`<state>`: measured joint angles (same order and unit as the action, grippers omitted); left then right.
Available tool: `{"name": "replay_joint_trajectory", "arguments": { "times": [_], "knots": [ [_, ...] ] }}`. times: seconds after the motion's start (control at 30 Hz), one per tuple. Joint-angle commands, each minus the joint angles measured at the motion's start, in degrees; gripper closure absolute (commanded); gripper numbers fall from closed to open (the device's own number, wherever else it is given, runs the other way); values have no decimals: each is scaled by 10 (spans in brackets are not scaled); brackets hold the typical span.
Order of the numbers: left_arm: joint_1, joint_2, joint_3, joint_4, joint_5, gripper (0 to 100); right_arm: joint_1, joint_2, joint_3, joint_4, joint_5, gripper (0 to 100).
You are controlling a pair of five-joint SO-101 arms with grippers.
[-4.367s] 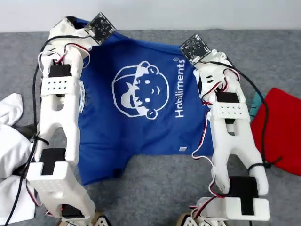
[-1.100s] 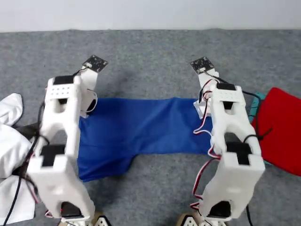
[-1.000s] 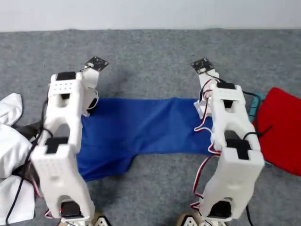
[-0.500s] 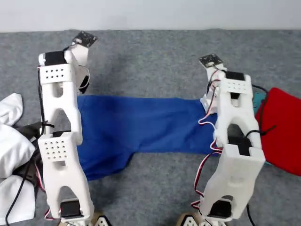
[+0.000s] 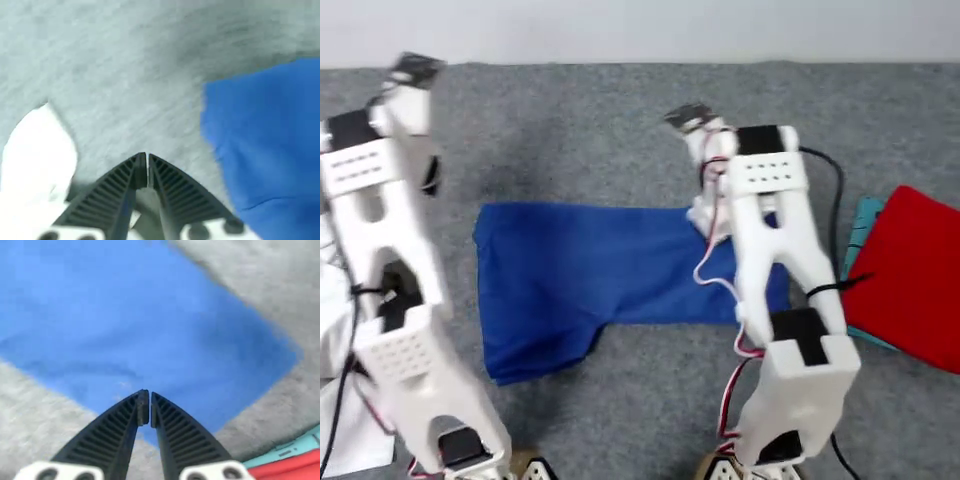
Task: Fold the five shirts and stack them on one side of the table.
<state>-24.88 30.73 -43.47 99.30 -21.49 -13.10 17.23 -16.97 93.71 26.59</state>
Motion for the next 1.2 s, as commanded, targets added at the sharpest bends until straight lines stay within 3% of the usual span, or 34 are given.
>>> {"name": "replay_joint_trajectory", "arguments": {
  "times": [0.0, 0.17, 0.37, 0.6, 0.87, 1.17],
  "knots": [
    [-73, -74, 7, 11, 0, 985, -58, -46, -29, 34, -5, 990],
    [-168, -104, 8, 12, -22, 985, -167, -40, -28, 43, -7, 971],
    [-258, -117, 8, 12, -45, 985, -335, -28, -28, 28, -15, 841],
    [-308, -116, 9, 12, -69, 985, -472, 78, -31, -9, -18, 775],
    [-316, -117, 8, 12, -80, 985, -544, 141, -32, -65, -16, 747],
    [-316, -117, 9, 12, -80, 985, -531, 223, -32, -133, -18, 750]
  ]
}}
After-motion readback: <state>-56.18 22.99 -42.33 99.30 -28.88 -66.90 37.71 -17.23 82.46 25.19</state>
